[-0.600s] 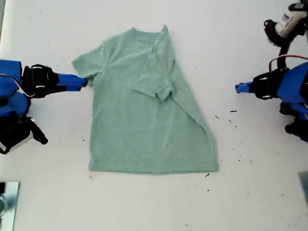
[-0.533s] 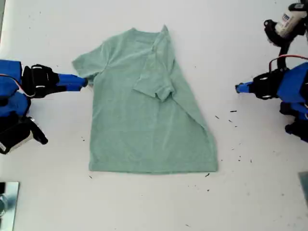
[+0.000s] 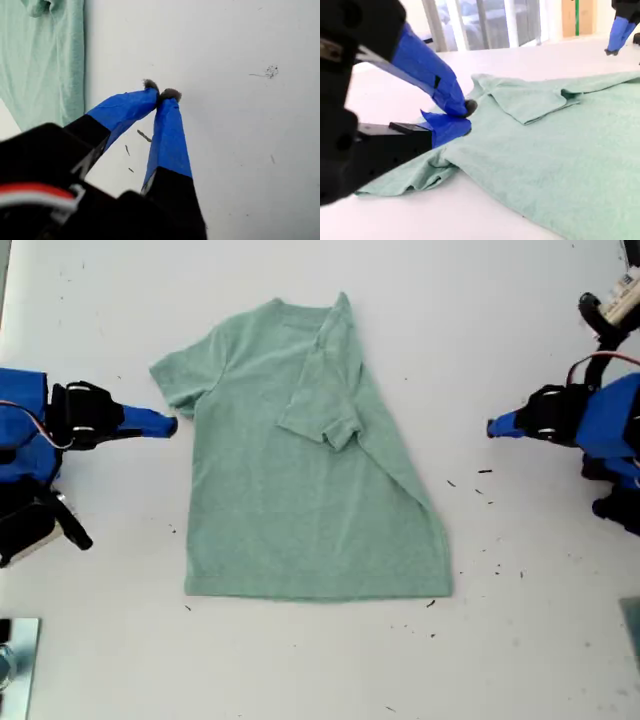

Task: Fold t shirt

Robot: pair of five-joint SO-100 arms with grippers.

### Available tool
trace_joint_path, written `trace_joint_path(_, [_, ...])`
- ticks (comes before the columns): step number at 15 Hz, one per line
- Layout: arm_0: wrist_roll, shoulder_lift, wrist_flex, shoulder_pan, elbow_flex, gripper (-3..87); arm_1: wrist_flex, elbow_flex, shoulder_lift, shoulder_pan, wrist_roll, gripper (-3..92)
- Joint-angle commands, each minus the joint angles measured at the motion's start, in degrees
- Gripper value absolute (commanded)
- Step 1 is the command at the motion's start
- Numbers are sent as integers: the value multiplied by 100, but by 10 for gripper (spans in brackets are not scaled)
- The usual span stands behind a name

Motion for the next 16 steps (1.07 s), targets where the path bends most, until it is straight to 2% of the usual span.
trace_joint_path(1, [-176,-1811,-62,44,-1459,-2,-79,387,62,-35,70,25])
trace_joint_path(2, [-70,-3023,211,79,-2470,-2,-79,387,62,-26,70,25])
trace_joint_path(3, [466,-4456,756,53,-3709,-2,-79,387,62,-18,70,25])
trace_joint_path(4, [738,-5792,1749,26,-5071,-2,-88,387,62,-53,79,25])
trace_joint_path(5, [923,-6504,2373,26,-6038,-2,-88,387,62,-88,123,25])
trace_joint_path(7, [1345,-6970,2892,-378,-6908,-2,-88,387,62,-114,141,25])
trace_joint_path(8, [1521,-6987,2953,-615,-6961,15,-88,387,62,-141,149,25])
trace_joint_path(9, [1608,-7005,3050,-756,-6970,262,-88,387,62,-167,158,25])
trace_joint_path(10, [1670,-7014,3120,-879,-6917,336,-88,387,62,-176,141,25])
trace_joint_path(14, [1960,-7260,3094,-1406,-6724,344,-88,387,62,-176,97,25])
trace_joint_path(16, [2232,-7778,2830,-1898,-6618,340,-88,387,62,-185,79,25])
